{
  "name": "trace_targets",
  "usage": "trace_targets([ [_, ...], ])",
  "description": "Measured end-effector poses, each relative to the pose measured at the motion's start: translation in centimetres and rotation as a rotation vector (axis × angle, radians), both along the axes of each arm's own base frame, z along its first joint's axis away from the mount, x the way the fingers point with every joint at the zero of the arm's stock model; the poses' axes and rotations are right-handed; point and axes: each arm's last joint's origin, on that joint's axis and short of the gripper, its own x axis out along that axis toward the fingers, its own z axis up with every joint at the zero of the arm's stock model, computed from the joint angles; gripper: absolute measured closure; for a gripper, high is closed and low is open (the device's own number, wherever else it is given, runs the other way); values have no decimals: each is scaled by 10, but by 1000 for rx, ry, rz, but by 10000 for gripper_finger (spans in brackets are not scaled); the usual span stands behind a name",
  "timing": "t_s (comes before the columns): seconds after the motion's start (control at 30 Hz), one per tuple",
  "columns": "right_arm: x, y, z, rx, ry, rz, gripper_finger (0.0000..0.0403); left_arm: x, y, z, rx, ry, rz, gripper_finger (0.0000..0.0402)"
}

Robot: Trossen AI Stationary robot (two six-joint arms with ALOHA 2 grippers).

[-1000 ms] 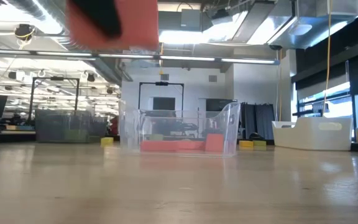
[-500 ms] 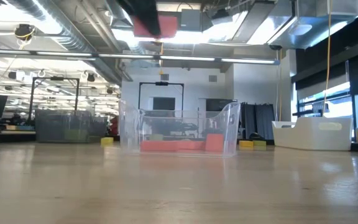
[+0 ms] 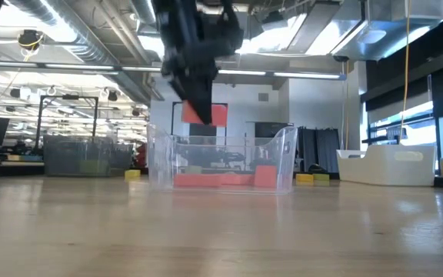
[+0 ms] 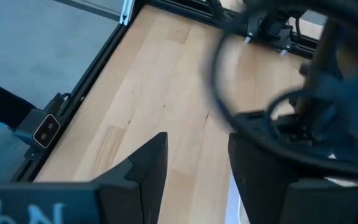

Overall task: Sort & place blocks by color
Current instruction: Put the orange block into the transparent bin

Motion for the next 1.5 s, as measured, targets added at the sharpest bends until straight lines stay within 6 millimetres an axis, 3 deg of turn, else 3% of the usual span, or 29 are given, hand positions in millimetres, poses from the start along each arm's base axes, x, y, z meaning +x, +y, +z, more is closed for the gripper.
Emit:
trace_targets([
  [0.23, 0, 1, 1, 3, -8, 3, 232, 0, 26, -36, -86, -50, 23, 279],
  [0.4, 0, 0, 0, 1, -6, 2, 232, -5, 37, -47, -140, -26, 44, 271],
  [0.57, 0, 0, 0, 1, -5, 2, 232, -8, 40, -51, -116, -10, 59, 215],
  [0.77, 0, 0, 0, 1, -5, 2, 232, -7, 33, -49, -95, -4, 21, 200],
  [1.03, 0, 0, 1, 3, -8, 2, 232, -12, 13, 4, 21, -121, -102, 199],
  [1.27, 2, 1, 3, 22, -39, 1, 232, -45, 5, 60, -2, -255, -100, 198],
  [1.5, 3, 1, 4, 100, -42, -64, 232, -73, -8, 94, 0, -344, -143, 198],
])
